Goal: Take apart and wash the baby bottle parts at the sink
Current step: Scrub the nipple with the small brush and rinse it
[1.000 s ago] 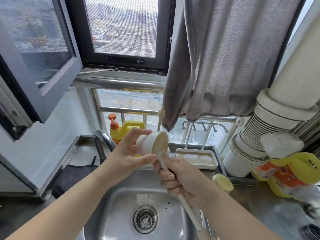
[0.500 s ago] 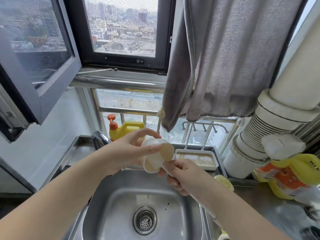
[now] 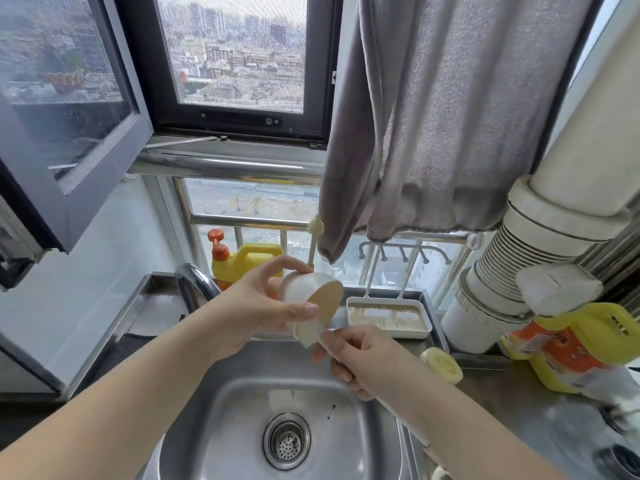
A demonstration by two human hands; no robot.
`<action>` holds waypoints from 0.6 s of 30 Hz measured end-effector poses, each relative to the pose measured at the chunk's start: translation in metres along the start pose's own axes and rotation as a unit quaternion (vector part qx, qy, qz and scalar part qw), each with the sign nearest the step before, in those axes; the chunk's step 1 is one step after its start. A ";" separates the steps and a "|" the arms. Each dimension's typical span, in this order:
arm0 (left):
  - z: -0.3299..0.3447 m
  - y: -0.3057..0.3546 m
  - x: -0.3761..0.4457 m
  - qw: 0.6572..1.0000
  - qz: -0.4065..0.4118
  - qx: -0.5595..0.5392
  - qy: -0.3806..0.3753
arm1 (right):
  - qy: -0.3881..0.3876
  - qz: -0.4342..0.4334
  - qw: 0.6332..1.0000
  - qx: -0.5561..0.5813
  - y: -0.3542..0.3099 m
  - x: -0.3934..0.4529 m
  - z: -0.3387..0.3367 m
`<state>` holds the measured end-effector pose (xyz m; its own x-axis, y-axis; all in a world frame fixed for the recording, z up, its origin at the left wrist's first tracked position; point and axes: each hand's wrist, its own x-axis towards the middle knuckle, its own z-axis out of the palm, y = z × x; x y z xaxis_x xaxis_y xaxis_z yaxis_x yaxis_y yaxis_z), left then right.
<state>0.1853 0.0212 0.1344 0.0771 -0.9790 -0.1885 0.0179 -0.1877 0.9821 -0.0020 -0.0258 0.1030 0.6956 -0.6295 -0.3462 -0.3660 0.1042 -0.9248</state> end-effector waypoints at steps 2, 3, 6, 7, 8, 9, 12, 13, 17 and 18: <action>0.003 -0.001 0.000 0.999 0.020 -0.004 0.033 | 0.045 -0.018 0.992 -0.120 -0.003 -0.001 -0.001; 0.005 -0.002 0.000 0.999 0.027 -0.001 0.042 | 0.081 -0.038 0.974 -0.208 -0.005 -0.001 -0.004; 0.009 -0.003 -0.001 0.998 0.030 -0.016 0.058 | 0.258 -0.131 0.796 -0.531 -0.008 0.006 -0.011; 0.009 -0.003 -0.001 0.997 0.032 -0.024 0.064 | 0.305 -0.156 0.741 -0.578 -0.010 0.006 -0.011; 0.010 -0.003 0.000 0.996 0.038 -0.030 0.069 | 0.340 -0.173 0.705 -0.599 -0.012 0.006 -0.010; 0.012 -0.002 0.001 0.996 0.049 -0.031 0.072 | 0.355 -0.177 0.688 -0.608 -0.013 0.008 -0.008; 0.016 -0.001 0.002 0.993 0.073 -0.047 0.077 | 0.245 -0.113 0.851 -0.451 -0.016 0.008 -0.002; 0.016 -0.004 0.003 0.993 0.077 -0.051 0.079 | 0.182 -0.081 0.907 -0.371 -0.016 0.007 0.000; 0.009 -0.014 0.003 0.990 0.092 -0.072 0.084 | 0.039 -0.005 0.997 -0.062 -0.017 0.008 0.003; 0.007 -0.015 0.003 0.990 0.094 -0.068 0.082 | 0.003 0.014 1.000 0.003 -0.015 0.008 0.003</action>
<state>0.1779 0.0208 0.1194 0.2531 -0.9674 -0.0105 0.1212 0.0210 0.9924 0.0111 -0.0299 0.1138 0.6809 -0.6313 -0.3713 -0.3816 0.1269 -0.9156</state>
